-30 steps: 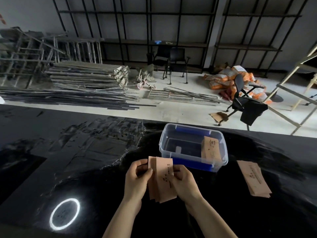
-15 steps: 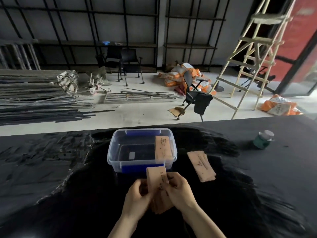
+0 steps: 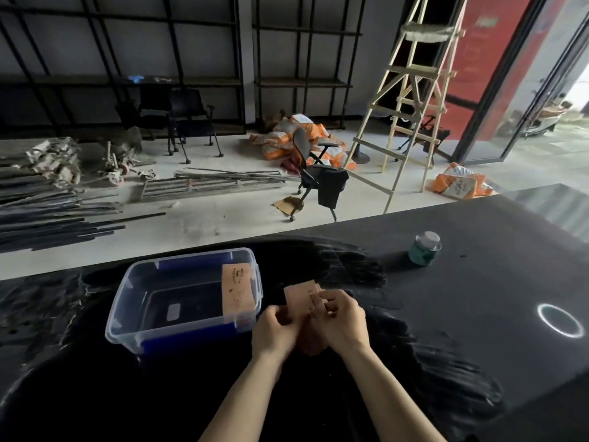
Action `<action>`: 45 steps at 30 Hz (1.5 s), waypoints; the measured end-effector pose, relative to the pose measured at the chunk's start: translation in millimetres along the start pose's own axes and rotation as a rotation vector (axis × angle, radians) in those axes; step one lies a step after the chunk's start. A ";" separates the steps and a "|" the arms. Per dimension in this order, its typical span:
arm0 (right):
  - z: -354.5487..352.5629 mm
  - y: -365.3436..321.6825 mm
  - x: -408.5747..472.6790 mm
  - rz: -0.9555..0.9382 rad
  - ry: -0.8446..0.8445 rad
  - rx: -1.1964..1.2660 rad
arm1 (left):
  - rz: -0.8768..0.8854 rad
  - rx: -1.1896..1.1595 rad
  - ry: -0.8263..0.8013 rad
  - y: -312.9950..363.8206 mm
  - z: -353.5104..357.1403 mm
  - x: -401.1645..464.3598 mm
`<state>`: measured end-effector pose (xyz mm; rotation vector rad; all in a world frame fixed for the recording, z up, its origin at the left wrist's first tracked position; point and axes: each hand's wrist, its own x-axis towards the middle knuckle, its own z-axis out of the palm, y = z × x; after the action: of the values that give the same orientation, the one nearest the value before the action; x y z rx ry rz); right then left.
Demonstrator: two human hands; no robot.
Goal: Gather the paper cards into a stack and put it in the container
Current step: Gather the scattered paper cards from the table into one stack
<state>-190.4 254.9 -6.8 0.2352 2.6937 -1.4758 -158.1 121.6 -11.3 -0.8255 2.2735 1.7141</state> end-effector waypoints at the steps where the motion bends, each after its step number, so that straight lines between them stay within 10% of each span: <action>1: -1.6 -2.5 6.1 -0.005 0.006 -0.005 | 0.012 0.018 0.015 5.0 4.0 5.7; 13: 3.6 15.0 41.4 0.069 -0.066 -0.274 | -0.138 0.242 0.104 13.5 19.4 32.9; 25: -1.2 26.5 25.3 0.163 -0.184 0.142 | -0.071 0.138 0.014 6.3 30.4 9.9; 34: -7.1 28.6 -37.7 -0.090 -0.265 0.601 | 0.276 0.029 -0.021 -15.4 -8.7 -45.4; 45: 90.8 -15.4 -110.2 -0.264 -0.438 0.444 | 0.427 0.059 0.106 -80.7 -115.3 -76.1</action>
<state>-86.0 158.8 -29.0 -0.3970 2.0921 -1.9161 -31.2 24.2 -6.8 -0.4487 2.7114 1.7858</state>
